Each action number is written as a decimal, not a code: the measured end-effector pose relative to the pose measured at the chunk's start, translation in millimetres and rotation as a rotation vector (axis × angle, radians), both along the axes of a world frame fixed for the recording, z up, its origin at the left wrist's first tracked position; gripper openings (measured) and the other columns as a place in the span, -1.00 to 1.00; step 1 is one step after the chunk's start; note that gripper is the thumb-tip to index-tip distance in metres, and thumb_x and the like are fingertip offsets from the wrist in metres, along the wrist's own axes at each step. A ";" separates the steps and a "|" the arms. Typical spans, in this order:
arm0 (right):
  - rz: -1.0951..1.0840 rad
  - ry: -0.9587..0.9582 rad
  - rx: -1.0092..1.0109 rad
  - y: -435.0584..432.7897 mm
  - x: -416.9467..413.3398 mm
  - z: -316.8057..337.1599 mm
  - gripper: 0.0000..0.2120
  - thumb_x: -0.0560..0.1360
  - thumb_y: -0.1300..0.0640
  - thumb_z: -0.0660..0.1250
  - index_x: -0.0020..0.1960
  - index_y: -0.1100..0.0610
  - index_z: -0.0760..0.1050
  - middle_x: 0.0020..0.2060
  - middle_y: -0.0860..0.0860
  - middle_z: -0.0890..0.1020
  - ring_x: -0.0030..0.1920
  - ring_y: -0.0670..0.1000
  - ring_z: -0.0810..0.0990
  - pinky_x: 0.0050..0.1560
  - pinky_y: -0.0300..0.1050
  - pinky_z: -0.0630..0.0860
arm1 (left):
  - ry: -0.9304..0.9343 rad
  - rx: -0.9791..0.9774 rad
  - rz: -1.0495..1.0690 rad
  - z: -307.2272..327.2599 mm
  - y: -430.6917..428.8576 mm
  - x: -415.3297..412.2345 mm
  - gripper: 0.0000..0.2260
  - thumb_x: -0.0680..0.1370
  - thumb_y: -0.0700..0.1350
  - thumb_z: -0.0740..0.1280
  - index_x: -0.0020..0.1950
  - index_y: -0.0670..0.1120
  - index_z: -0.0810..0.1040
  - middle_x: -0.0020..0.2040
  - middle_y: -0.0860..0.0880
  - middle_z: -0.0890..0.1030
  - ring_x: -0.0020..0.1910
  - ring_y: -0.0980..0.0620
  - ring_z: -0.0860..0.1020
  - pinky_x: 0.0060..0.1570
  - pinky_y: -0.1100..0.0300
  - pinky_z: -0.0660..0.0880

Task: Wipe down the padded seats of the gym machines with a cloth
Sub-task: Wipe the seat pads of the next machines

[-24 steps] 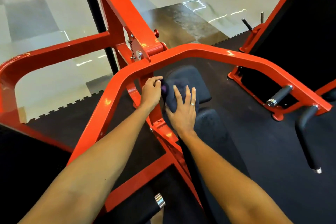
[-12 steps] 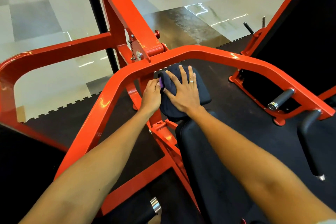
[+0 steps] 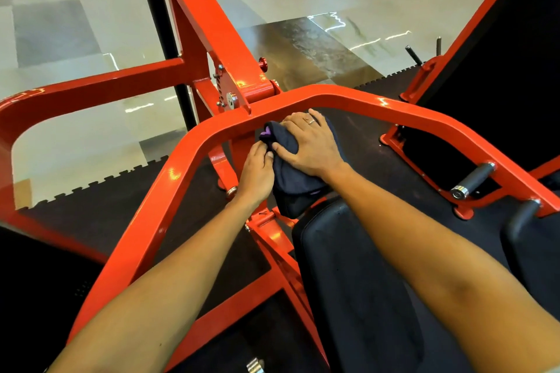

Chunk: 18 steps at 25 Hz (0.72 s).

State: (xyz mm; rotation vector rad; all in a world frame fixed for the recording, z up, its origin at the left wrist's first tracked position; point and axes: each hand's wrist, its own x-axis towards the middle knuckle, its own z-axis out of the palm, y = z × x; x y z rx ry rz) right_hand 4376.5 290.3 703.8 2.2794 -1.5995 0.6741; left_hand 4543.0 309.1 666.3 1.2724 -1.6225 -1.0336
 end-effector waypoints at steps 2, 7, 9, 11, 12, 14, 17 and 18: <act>-0.098 -0.064 0.047 -7.8 -20.7 6.0 -0.57 0.57 -0.27 0.24 0.14 0.06 0.59 0.09 -0.01 0.64 0.17 0.11 0.58 0.34 0.09 0.36 | -0.013 -0.012 -0.003 4.3 -2.7 -3.3 -0.64 0.71 -0.23 0.09 0.51 -0.13 0.40 0.47 -0.05 0.43 0.45 0.01 0.37 0.48 0.10 0.29; -0.390 -0.246 0.087 -8.1 -17.2 -3.8 -0.53 0.57 -0.29 0.17 0.18 0.05 0.56 0.11 -0.01 0.62 0.17 0.13 0.57 0.24 0.12 0.39 | -0.093 -0.038 0.028 21.0 -20.4 -30.2 -0.68 0.71 -0.13 0.08 0.36 -0.12 0.53 0.34 -0.06 0.56 0.34 -0.07 0.48 0.34 0.02 0.40; -0.420 -0.308 0.074 -0.4 -18.6 -7.9 -0.51 0.57 -0.32 0.17 0.25 0.02 0.54 0.16 -0.04 0.61 0.21 0.10 0.56 0.29 0.10 0.37 | -0.137 -0.046 0.075 23.6 -26.1 -44.5 -0.70 0.73 -0.05 0.08 0.17 -0.13 0.58 0.17 -0.08 0.62 0.19 -0.12 0.54 0.13 0.02 0.42; -0.475 -0.408 0.094 7.8 -22.9 -10.3 -0.48 0.56 -0.34 0.19 0.33 -0.01 0.49 0.21 -0.04 0.59 0.24 0.09 0.54 0.28 0.10 0.39 | -0.167 -0.068 0.138 25.3 -28.0 -50.1 -0.68 0.73 -0.03 0.08 0.13 -0.12 0.59 0.15 -0.07 0.64 0.16 -0.12 0.55 0.06 0.06 0.38; -0.525 -0.456 0.117 12.7 -24.6 -13.7 -0.47 0.55 -0.35 0.20 0.35 -0.02 0.46 0.23 -0.04 0.59 0.24 0.10 0.53 0.28 0.11 0.41 | -0.170 -0.101 0.152 24.1 -27.8 -50.4 -0.68 0.73 -0.03 0.09 0.18 -0.10 0.61 0.19 -0.04 0.64 0.20 -0.09 0.55 0.10 0.07 0.39; -0.642 -0.572 0.162 26.2 -30.6 -24.7 -0.46 0.55 -0.38 0.18 0.35 -0.04 0.44 0.26 -0.02 0.58 0.27 0.13 0.53 0.30 0.13 0.40 | -0.159 -0.169 0.132 17.6 -27.0 -49.1 -0.67 0.72 -0.04 0.10 0.30 -0.07 0.60 0.29 0.01 0.62 0.29 -0.01 0.53 0.24 0.12 0.38; -0.810 -0.723 0.225 47.4 -38.2 -41.4 -0.42 0.56 -0.39 0.09 0.28 0.02 0.48 0.27 0.02 0.58 0.28 0.20 0.52 0.33 0.18 0.37 | -0.134 -0.206 0.142 11.7 -29.1 -49.6 -0.64 0.68 -0.04 0.10 0.35 -0.06 0.60 0.33 0.02 0.61 0.32 0.03 0.52 0.31 0.17 0.37; -0.841 -0.721 0.240 47.2 -36.1 -41.6 -0.42 0.57 -0.37 0.08 0.30 0.04 0.47 0.29 0.04 0.57 0.31 0.21 0.50 0.36 0.19 0.33 | -0.141 -0.217 0.160 11.0 -29.1 -50.7 -0.65 0.67 -0.06 0.12 0.34 -0.06 0.60 0.32 0.02 0.61 0.32 0.02 0.53 0.31 0.18 0.37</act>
